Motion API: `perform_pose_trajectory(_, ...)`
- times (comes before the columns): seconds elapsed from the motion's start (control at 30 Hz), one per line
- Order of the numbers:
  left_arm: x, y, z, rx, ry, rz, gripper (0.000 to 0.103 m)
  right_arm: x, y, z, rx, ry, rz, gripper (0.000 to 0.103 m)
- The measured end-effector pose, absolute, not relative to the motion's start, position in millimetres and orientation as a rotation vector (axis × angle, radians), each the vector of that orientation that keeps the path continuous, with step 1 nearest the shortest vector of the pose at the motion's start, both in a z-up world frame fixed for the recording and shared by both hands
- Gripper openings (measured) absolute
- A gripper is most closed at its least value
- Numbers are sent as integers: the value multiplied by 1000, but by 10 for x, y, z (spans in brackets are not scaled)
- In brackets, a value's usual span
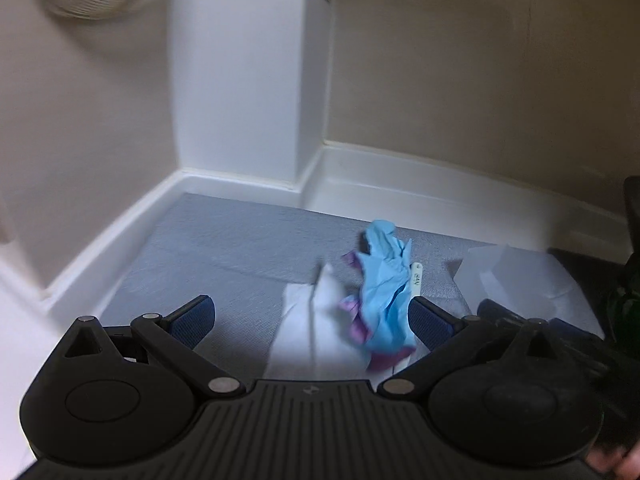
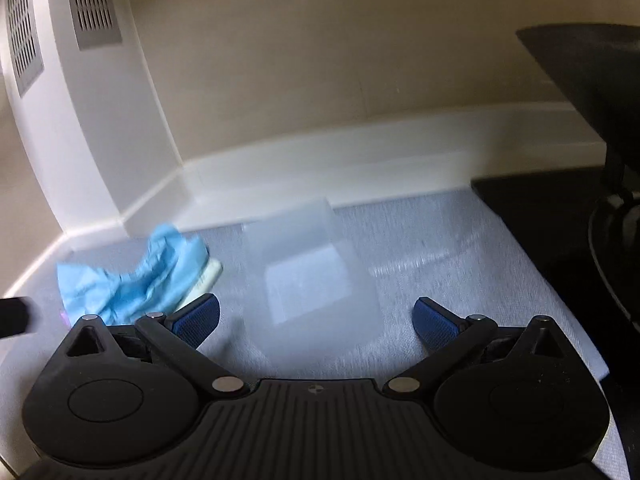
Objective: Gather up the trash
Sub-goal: 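Move both grippers over the blue glove and clear plastic box on the mat, then grasp the blue glove with the left gripper while the right gripper grasps the clear plastic box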
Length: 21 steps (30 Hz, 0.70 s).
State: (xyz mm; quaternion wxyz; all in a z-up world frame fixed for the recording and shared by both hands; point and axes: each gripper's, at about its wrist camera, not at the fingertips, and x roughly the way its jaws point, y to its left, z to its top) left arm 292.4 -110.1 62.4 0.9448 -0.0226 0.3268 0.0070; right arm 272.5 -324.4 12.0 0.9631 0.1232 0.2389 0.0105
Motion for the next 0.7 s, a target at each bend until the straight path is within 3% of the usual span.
perform_pose_trajectory(0.27,3206,-1299,450,-17,680,12,101,2767,-3212,107,252,515,28,103)
perform_pose_trajectory(0.3,3199,-1331,463,4,670,25,87,2744,-3244,115,267,507,30,102)
perform_pose_trajectory(0.33,3216,-1350,470,14,679,31,51,2724,-3278,127,281,498,17,95)
perform_pose_trajectory(0.4,3289,-1315,463,-22,759,4,11,2715,-3316,144,306,483,14,77)
perform_pose_trajectory(0.5,3243,-1266,490,-28,747,6,6,2689,-3336,144,324,470,26,70)
perform_pose_trajectory(0.53,3203,-1251,514,-26,739,9,0,2677,-3338,148,326,463,28,69)
perform_pose_trajectory(0.7,2991,-1195,678,-28,677,31,0,2616,-3318,180,305,428,53,69)
